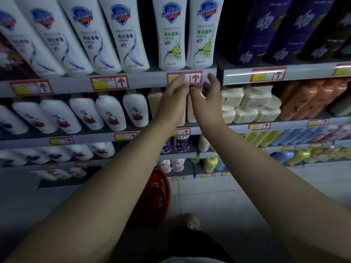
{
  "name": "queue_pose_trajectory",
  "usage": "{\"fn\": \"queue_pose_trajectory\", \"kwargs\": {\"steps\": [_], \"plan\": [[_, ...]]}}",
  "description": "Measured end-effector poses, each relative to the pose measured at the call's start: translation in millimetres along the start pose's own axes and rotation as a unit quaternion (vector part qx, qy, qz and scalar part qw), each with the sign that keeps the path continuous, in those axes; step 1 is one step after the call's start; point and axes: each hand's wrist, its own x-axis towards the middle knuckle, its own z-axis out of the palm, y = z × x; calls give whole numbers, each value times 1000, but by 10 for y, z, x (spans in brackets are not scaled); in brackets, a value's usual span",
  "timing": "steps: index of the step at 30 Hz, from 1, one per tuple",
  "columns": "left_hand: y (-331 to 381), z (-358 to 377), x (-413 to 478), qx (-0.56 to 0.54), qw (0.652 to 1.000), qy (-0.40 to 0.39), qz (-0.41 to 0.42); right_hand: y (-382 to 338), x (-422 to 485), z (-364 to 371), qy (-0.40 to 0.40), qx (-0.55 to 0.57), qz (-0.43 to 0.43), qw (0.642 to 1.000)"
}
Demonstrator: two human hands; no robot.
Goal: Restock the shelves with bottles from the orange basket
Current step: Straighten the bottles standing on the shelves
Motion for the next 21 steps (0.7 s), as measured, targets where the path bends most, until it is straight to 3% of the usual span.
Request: {"fn": "queue_pose_trajectory", "kwargs": {"steps": [9, 21], "plan": [[-273, 48, -403, -6, 999, 24, -32, 404, -312, -91, -32, -25, 20, 999], [-918, 170, -120, -32, 990, 112, -74, 1161, 7, -84, -80, -29, 63, 994]]}}
